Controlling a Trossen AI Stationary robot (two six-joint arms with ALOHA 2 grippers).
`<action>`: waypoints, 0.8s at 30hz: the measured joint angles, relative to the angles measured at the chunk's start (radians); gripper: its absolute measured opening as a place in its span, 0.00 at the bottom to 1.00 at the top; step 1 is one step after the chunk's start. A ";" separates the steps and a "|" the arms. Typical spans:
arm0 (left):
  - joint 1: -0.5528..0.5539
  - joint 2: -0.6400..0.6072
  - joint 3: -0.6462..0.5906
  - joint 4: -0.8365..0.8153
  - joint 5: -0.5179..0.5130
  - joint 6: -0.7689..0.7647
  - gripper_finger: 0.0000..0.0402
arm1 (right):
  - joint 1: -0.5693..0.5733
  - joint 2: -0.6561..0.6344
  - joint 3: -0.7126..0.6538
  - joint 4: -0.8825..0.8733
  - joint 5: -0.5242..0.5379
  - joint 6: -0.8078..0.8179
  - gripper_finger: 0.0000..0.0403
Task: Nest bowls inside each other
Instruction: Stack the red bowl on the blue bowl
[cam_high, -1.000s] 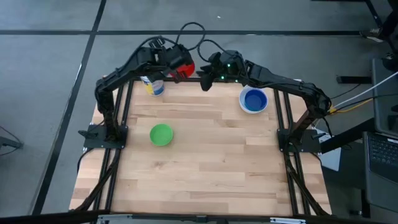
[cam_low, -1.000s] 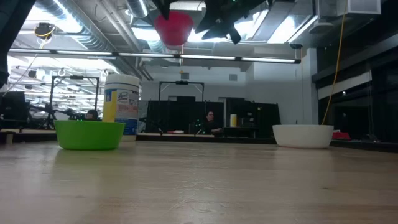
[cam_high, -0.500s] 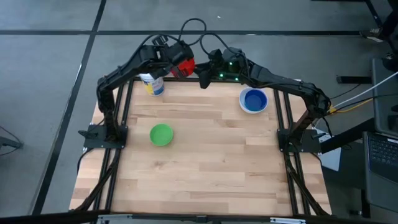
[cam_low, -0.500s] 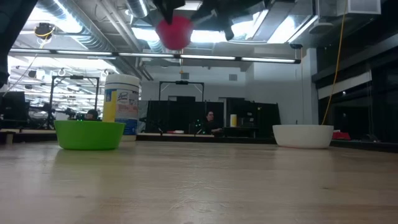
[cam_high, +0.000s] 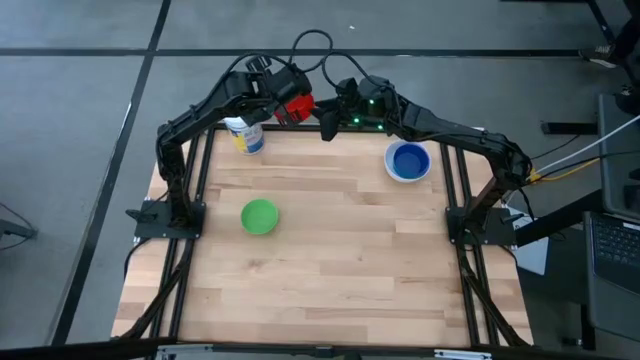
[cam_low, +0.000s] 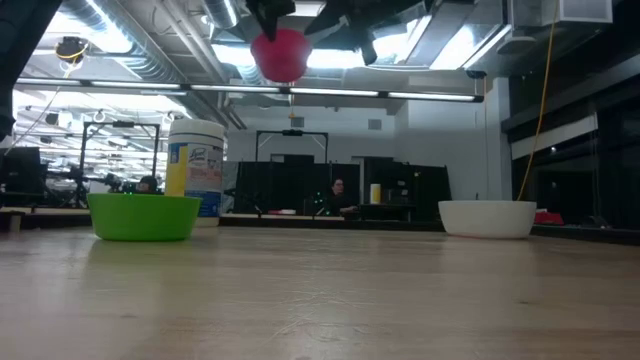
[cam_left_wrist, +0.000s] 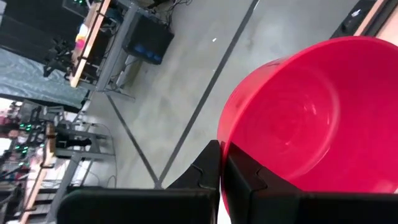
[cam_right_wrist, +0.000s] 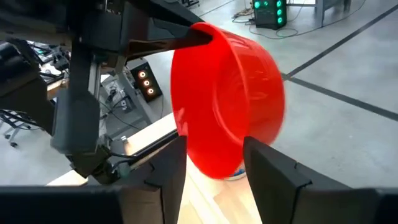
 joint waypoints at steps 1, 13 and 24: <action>0.001 0.000 0.000 -0.005 -0.003 0.000 0.00 | -0.002 -0.001 0.000 0.000 0.002 -0.001 0.40; -0.032 -0.001 0.016 0.040 0.031 -0.012 0.00 | -0.041 -0.001 0.000 -0.009 0.006 -0.004 0.43; -0.052 -0.002 0.016 0.067 0.079 -0.026 0.00 | -0.057 0.001 0.000 -0.019 0.017 -0.010 0.14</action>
